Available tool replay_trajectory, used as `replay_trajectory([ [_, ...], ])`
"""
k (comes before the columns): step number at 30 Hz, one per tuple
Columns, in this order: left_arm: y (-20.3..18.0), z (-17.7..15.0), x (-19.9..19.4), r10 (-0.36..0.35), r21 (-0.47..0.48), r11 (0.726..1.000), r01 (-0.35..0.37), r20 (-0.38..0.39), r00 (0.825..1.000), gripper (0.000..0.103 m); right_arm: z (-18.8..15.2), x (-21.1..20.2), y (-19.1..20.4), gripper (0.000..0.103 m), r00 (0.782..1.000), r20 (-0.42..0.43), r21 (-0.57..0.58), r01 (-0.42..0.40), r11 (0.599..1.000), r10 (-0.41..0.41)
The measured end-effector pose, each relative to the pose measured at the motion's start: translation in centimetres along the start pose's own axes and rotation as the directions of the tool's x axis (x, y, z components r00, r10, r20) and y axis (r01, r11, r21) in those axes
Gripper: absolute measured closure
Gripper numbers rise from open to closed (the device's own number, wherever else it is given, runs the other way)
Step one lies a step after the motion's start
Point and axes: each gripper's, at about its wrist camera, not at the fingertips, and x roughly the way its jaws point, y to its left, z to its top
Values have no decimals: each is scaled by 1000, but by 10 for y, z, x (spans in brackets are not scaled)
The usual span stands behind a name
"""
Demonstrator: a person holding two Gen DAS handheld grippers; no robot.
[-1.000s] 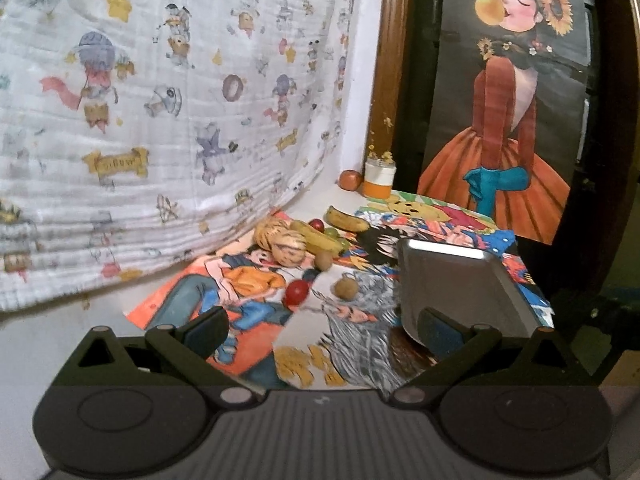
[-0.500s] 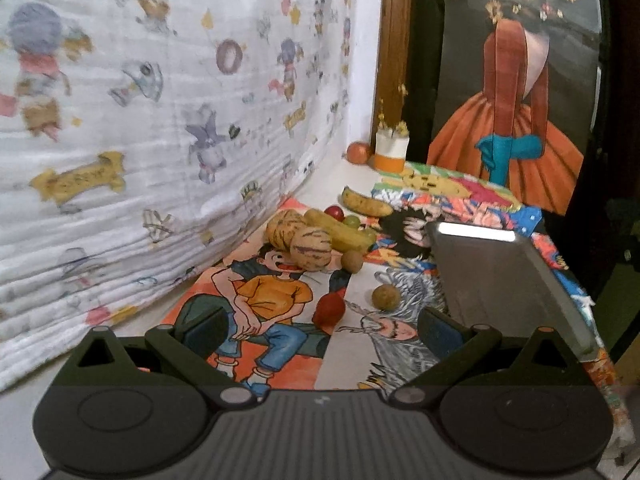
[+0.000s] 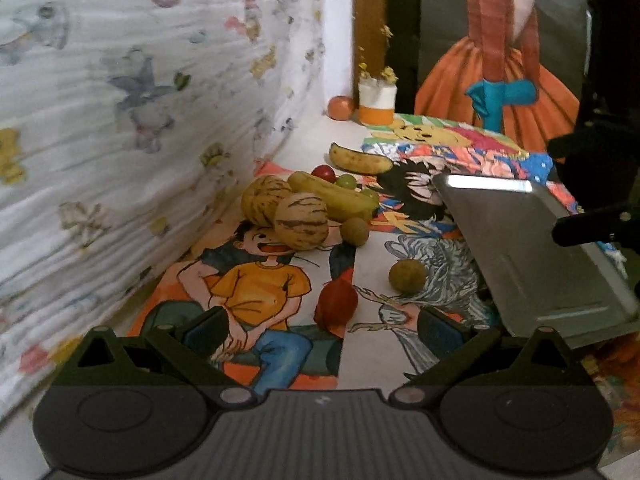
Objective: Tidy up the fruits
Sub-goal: 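Grasp a red cherry tomato with the left gripper while the right gripper grasps a small brown fruit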
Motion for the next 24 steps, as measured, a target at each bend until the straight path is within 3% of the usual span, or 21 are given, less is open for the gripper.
replay_trajectory([
  [3, 0, 3, 8, -12, 35, 999, 12, 0, 1000, 1, 0, 16, 0, 2, 997, -30, -33, -76, 997, 75],
  [10, -1, 6, 20, -56, 197, 979, 54, 3, 998, 10, 2, 53, 22, 16, 979, -113, -253, -192, 948, 168],
  [15, -1, 9, 30, -83, 272, 959, 83, -13, 997, 19, 7, 77, 24, 26, 971, -131, -278, -230, 932, 201],
  [22, 3, 7, 42, -135, 298, 943, 147, -59, 989, 34, 9, 96, 28, 49, 961, -145, -331, -270, 904, 234],
  [24, 5, 7, 44, -158, 290, 942, 171, -69, 985, 37, 10, 98, 26, 51, 957, -140, -323, -286, 902, 253],
])
